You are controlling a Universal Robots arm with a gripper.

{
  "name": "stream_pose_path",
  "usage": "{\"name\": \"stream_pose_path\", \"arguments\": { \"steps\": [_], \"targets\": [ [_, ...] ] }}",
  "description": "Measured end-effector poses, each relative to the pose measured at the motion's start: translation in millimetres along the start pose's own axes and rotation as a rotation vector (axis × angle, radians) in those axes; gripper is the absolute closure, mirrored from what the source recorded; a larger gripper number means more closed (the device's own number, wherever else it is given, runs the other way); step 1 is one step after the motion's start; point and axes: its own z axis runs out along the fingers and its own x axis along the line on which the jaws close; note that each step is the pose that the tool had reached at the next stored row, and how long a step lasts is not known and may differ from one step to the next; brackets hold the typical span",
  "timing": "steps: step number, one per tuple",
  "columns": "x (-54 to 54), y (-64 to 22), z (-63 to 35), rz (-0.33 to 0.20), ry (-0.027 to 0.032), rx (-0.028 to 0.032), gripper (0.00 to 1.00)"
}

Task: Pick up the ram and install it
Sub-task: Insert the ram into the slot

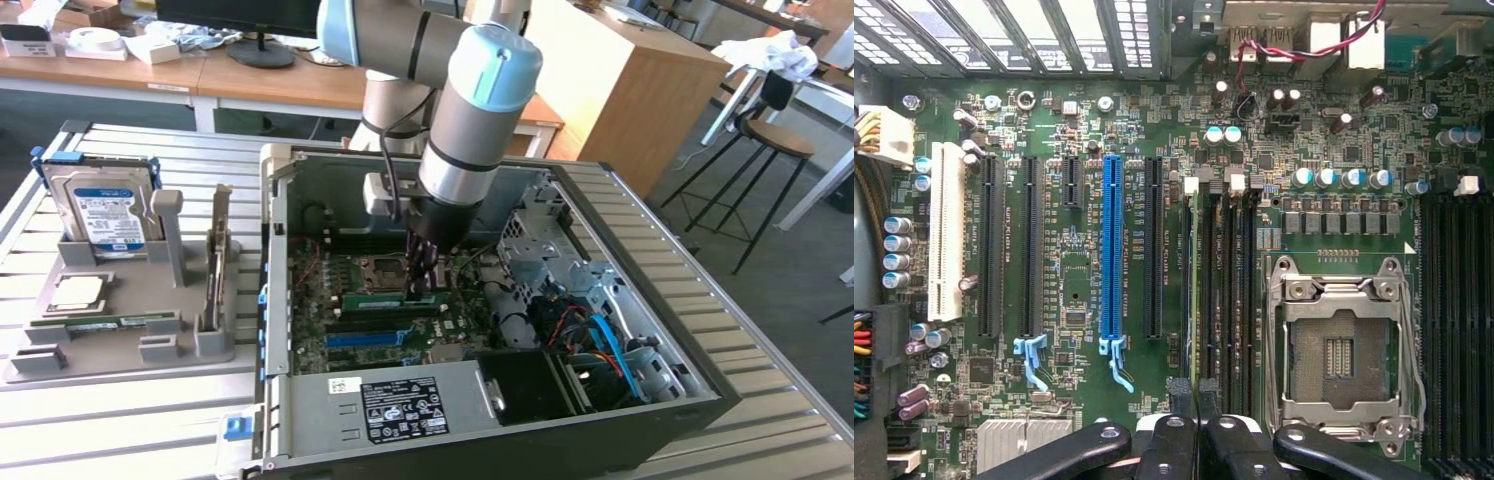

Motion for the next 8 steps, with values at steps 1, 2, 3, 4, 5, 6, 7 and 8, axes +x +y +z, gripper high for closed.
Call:
{"name": "stream_pose_path", "arguments": {
  "steps": [1, 2, 3, 4, 5, 6, 7, 8],
  "targets": [
    [0.0, 0.0, 0.1, 0.0, 0.0001, 0.0, 0.89],
    [0.0, 0.0, 0.1, 0.0, 0.0001, 0.0, 0.89],
    [0.0, 0.0, 0.1, 0.0, 0.0001, 0.0, 0.89],
    [0.0, 0.0, 0.1, 0.0, 0.0, 0.0, 0.89],
    [0.0, 0.0, 0.4, 0.0, -0.0001, 0.0001, 0.89],
    [-0.1, -0.1, 0.8, 0.0, -0.0004, 0.0003, 0.89],
    [0.0, -0.1, 0.9, 0.0, -0.0002, 0.0001, 0.89],
    [0.0, 0.0, 0.9, 0.0, 0.0, 0.0, 0.89]
  ]
}}
